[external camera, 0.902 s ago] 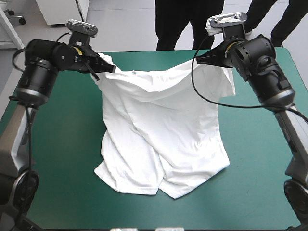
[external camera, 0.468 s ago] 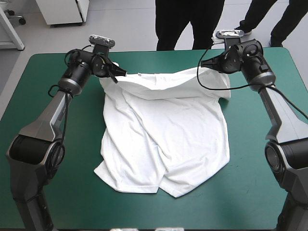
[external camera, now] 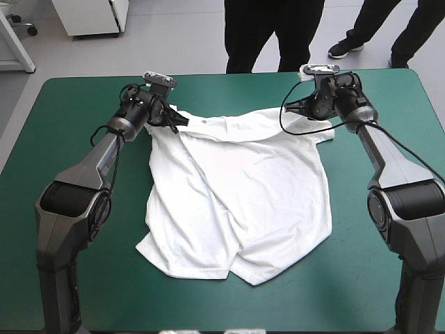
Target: Fold the cloth
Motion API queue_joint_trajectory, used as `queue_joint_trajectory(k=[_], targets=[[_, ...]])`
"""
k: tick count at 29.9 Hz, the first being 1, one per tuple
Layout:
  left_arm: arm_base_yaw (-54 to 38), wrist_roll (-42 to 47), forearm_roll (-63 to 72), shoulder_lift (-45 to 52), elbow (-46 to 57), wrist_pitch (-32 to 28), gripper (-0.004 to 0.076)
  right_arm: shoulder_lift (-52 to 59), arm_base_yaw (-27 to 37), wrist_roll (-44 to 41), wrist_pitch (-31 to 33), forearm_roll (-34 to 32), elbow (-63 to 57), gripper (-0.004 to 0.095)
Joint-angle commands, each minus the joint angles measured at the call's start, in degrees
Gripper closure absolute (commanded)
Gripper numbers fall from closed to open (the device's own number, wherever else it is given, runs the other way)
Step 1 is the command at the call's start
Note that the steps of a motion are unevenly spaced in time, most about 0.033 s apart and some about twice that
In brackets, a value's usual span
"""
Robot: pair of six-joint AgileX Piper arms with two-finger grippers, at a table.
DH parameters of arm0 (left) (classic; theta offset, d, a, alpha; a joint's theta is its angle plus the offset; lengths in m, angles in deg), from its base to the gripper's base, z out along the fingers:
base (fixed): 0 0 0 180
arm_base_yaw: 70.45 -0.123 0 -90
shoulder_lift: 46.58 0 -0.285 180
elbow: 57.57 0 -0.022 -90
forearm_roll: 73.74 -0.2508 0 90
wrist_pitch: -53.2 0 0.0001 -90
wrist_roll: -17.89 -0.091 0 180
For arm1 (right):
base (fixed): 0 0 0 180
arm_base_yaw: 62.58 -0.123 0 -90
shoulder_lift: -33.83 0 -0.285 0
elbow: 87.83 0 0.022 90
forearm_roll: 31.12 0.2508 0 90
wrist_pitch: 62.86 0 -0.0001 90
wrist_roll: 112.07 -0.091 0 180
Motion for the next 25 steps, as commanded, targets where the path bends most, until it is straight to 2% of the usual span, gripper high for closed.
queue_joint_trajectory(k=[1, 5, 7, 10, 13, 18, 25], targets=[[0.0, 0.9, -1.4, 3.8, -1.9, -2.3, 0.0490, 3.1, 0.5, 1.8, -1.0, 0.4, 1.6, 0.0665], [0.0, 4.7, -0.2, 5.0, -4.8, 1.0, 0.0181, 3.1, 0.5, 0.9, 1.7, 1.3, 4.0, 0.0310], [0.0, 5.2, -0.3, 6.3, -6.8, 4.4, 0.0113, 3.1, 0.4, 0.8, 5.6, 1.4, 6.6, 0.0246], [0.0, 5.0, -0.8, 8.6, -8.6, 8.8, 0.0145, 4.1, 0.4, 0.8, 10.6, 1.4, 10.2, 0.0273], [0.0, 3.0, -0.7, 12.6, -9.4, 12.3, 0.0212, 6.5, 0.4, 1.3, 15.2, 2.0, 12.5, 0.0331], [0.0, -0.7, 2.3, 20.9, -9.4, 16.3, 0.0297, 12.7, 0.3, 4.8, 20.2, 5.2, 13.1, 0.0376], [0.0, -8.4, 8.7, 33.4, -9.4, 27.0, 0.0325, 22.5, -0.4, 8.7, 20.5, 11.4, 13.0, 0.0399]])
